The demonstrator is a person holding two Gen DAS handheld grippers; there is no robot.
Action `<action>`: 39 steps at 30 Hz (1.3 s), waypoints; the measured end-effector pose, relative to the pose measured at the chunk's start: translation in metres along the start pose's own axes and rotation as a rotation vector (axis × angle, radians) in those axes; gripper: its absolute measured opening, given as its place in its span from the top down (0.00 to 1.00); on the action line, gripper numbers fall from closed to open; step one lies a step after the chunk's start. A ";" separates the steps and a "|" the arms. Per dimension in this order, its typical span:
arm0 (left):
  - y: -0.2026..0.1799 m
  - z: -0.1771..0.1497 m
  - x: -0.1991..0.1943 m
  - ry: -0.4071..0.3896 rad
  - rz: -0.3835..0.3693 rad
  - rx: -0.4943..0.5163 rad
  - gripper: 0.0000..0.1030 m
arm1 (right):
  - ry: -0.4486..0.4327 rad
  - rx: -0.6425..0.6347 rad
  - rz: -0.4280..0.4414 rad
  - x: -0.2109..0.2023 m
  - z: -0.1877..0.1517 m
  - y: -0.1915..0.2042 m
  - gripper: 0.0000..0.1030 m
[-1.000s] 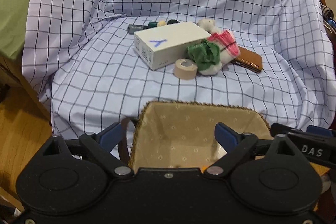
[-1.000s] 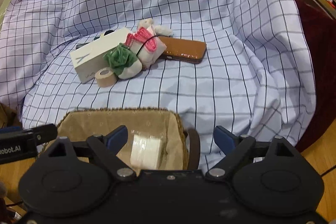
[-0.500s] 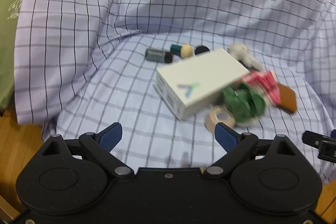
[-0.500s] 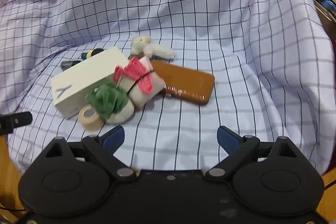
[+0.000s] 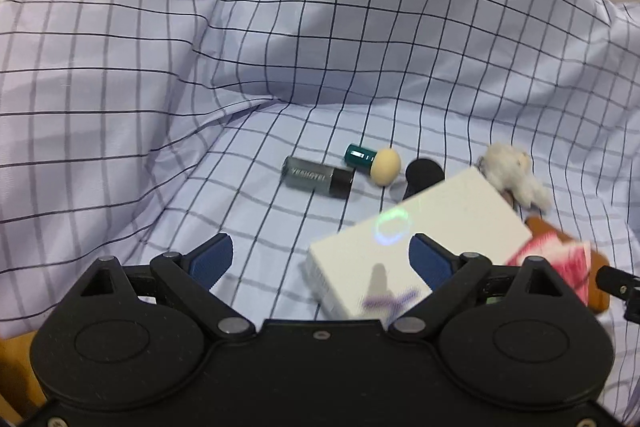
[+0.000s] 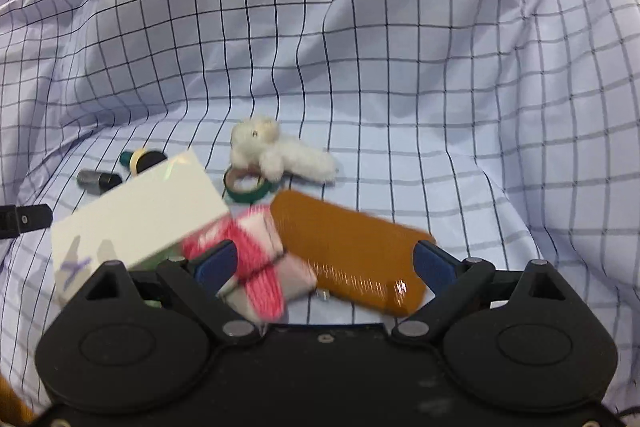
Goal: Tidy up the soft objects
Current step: 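Move both tools back toward the pile of items, then grasp the white plush lamb with the right tool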
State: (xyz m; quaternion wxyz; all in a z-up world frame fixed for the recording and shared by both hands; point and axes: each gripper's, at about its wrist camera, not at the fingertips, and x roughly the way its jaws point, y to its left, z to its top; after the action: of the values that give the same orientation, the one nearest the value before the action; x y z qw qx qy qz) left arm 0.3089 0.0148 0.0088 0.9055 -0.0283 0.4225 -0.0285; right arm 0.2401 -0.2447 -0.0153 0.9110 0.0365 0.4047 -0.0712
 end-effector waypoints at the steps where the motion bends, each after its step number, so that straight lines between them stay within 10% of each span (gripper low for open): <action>1: -0.001 0.003 0.005 0.000 0.000 -0.002 0.11 | -0.005 -0.001 -0.007 0.006 0.005 0.001 0.08; 23: 0.020 0.045 0.091 0.085 0.058 0.067 0.11 | 0.082 -0.303 -0.063 0.140 0.073 0.045 0.08; 39: 0.004 0.044 0.108 0.067 0.022 0.148 0.11 | 0.020 -0.244 0.008 0.182 0.112 0.036 0.09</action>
State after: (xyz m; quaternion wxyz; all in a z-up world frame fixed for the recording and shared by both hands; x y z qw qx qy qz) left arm 0.4120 0.0119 -0.0463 0.8908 0.0445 0.4495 -0.0505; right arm 0.4479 -0.2408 -0.0749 0.9049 -0.0726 0.4191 -0.0176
